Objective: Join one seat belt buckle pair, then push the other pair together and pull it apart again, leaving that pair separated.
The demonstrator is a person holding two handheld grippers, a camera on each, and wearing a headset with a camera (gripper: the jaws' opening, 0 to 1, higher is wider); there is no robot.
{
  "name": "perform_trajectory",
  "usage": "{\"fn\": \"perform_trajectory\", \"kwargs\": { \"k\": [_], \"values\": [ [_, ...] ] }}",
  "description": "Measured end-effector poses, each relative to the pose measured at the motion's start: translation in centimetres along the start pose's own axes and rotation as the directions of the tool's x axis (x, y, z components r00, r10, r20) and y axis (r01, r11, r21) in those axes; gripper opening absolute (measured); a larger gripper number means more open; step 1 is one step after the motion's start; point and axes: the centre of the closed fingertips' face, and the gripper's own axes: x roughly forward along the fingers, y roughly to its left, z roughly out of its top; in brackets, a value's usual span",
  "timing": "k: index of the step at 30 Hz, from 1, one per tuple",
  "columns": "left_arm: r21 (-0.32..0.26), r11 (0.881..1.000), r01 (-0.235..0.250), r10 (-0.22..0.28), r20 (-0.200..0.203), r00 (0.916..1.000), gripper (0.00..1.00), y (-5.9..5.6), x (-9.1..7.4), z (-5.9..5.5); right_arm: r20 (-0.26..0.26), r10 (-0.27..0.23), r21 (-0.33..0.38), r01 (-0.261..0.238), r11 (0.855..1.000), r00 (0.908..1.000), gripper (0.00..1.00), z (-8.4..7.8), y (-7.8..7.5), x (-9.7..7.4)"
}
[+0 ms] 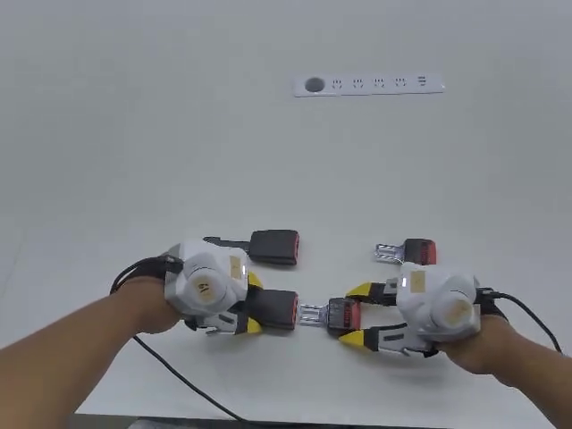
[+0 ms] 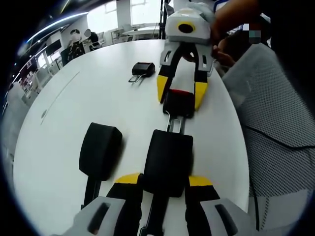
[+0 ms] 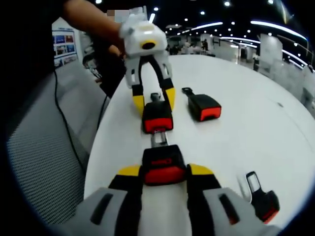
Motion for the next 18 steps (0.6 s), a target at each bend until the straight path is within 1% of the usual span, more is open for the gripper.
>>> {"fn": "perform_trajectory", "kwargs": {
  "k": [3,6,10,12,13,16,18],
  "values": [
    [0.017,1.0,0.001,-0.001,-0.008,1.0,0.34,0.0,0.0,0.1,-0.004,0.005,-0.007,-0.005,1.0,1.0,0.35,0.2,0.1,0.4],
    [0.028,1.0,0.005,-0.004,-0.014,0.9999,0.34,0.0,0.1,0.1,-0.007,0.007,-0.011,-0.007,1.0,1.0,0.35,0.2,0.2,0.5],
    [0.034,0.999,0.006,-0.005,-0.017,0.9998,0.34,-0.1,0.1,0.1,-0.011,0.011,-0.011,-0.011,1.0,0.9999,0.35,0.6,0.2,0.9],
    [0.051,0.999,0.009,-0.007,-0.03,0.9995,0.34,-0.2,0.2,0.1,-0.013,0.009,-0.014,-0.01,1.0,0.9999,0.35,0.8,0.2,1.2],
    [0.05,0.999,0.009,-0.008,-0.032,0.9995,0.34,-0.2,0.2,0.1,-0.018,0.011,-0.022,-0.011,1.0,0.9998,0.35,0.8,0.2,1.2],
    [0.052,0.999,0.009,-0.007,-0.028,0.9996,0.34,-0.2,0.1,0.1,-0.015,0.016,-0.016,-0.016,1.0,0.9998,0.35,0.7,0.3,1.1],
    [0.055,0.998,0.008,-0.007,-0.03,0.9995,0.34,-0.2,0.1,0.1,-0.021,0.019,-0.015,-0.019,1.0,0.9996,0.35,0.8,0.3,1.2]
  ]
}}
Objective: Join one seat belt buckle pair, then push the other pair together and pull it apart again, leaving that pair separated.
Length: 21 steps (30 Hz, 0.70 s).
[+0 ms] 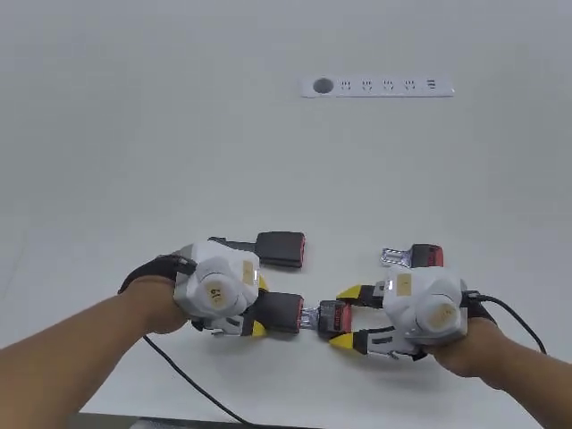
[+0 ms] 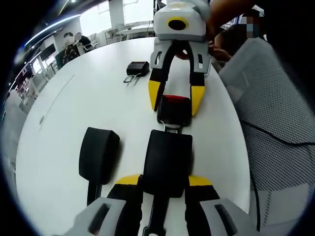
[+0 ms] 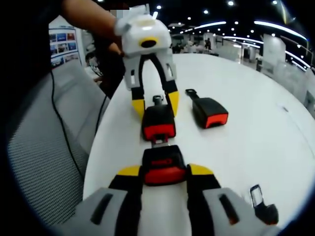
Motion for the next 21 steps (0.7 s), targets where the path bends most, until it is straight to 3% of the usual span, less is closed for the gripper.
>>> {"fn": "perform_trajectory", "kwargs": {
  "k": [21],
  "values": [
    [0.038,0.999,0.016,-0.016,-0.017,0.9997,0.33,0.09,0.03,0.04,-0.034,-0.001,-0.007,0.0,1.0,0.9994,0.34,0.53,0.0,0.79]
  ]
}}
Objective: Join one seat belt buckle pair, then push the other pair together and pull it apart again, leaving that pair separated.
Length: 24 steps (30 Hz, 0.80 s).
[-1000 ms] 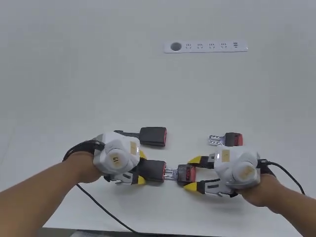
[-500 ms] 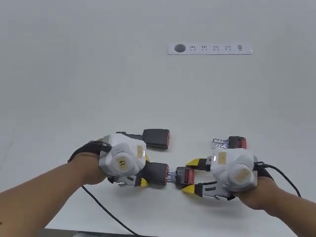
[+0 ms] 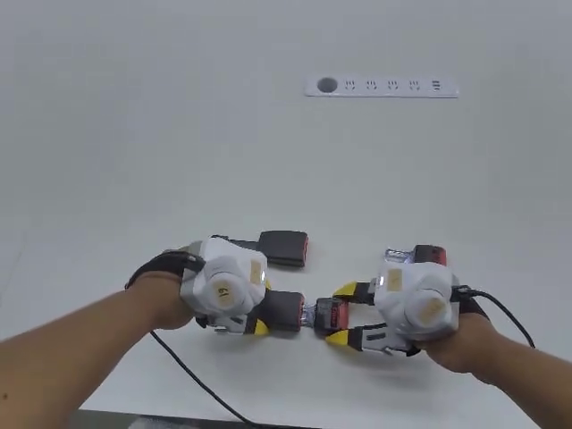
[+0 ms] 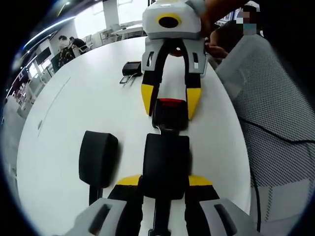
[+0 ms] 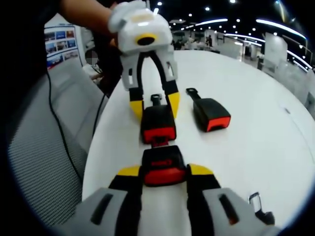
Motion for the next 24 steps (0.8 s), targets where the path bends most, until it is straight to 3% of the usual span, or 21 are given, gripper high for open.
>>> {"fn": "perform_trajectory", "kwargs": {
  "k": [24],
  "values": [
    [0.042,0.999,0.018,-0.017,-0.013,0.9998,0.33,-0.03,0.06,-0.01,-0.025,-0.005,0.017,0.006,1.0,0.9997,0.34,0.19,-0.32,0.18]
  ]
}}
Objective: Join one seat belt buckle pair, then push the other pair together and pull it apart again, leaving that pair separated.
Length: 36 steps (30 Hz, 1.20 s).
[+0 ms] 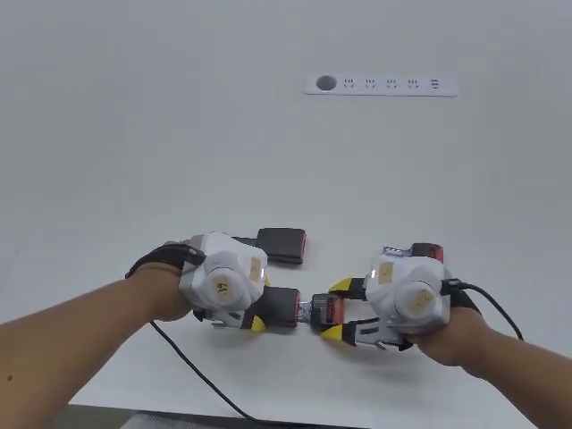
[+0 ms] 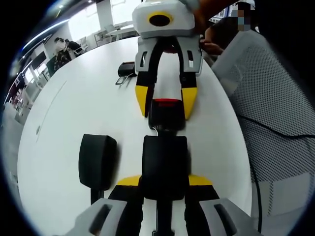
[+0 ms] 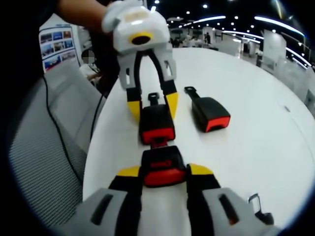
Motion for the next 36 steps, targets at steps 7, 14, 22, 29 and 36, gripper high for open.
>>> {"fn": "perform_trajectory", "kwargs": {
  "k": [7,14,22,29,36],
  "values": [
    [0.001,1.0,0.002,-0.002,-0.003,1.0,0.33,0.0,0.0,0.0,-0.005,-0.024,0.01,0.024,1.0,0.9997,0.34,0.0,0.0,0.1],
    [-0.007,1.0,0.002,-0.002,0.012,0.9999,0.33,0.0,0.0,-0.1,0.041,-0.019,0.07,0.016,0.997,0.999,0.34,0.4,0.1,0.2],
    [0.016,1.0,0.015,-0.015,0.002,0.9999,0.33,0.1,0.0,0.0,0.008,-0.02,0.025,0.02,0.999,0.9998,0.34,0.7,0.2,0.7],
    [0.02,1.0,0.019,-0.019,0.001,0.9998,0.33,0.0,0.0,0.1,0.01,-0.027,0.015,0.027,1.0,0.9996,0.34,1.2,0.2,0.7],
    [0.016,1.0,0.019,-0.019,0.003,0.9998,0.33,-0.1,0.0,0.0,0.001,-0.034,0.023,0.034,0.999,0.9994,0.34,0.8,0.2,0.7]
  ]
}}
